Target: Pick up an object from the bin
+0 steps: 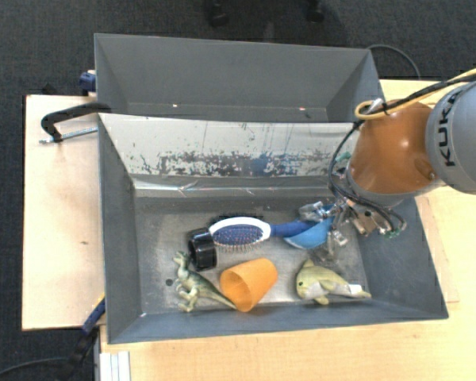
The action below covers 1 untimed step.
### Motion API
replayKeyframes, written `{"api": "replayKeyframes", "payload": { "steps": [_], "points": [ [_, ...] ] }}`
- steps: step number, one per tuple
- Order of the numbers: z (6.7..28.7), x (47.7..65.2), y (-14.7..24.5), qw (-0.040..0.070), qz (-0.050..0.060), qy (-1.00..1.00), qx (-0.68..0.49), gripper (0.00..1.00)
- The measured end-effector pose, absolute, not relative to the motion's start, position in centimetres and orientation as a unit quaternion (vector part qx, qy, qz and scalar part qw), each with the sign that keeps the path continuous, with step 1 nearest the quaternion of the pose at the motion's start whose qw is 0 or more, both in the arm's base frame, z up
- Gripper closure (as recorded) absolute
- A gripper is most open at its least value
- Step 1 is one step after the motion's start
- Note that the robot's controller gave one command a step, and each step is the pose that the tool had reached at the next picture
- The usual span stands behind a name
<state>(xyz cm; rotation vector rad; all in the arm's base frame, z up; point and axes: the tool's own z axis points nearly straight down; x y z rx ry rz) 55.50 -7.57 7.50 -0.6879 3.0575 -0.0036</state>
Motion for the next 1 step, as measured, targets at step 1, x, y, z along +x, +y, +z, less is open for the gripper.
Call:
{"api": "replayKeyframes", "payload": {
  "steps": [1],
  "points": [
    [21.53,55.59,-8.35,0.007,-0.002,0.968,-0.25,1.0]
  ]
}}
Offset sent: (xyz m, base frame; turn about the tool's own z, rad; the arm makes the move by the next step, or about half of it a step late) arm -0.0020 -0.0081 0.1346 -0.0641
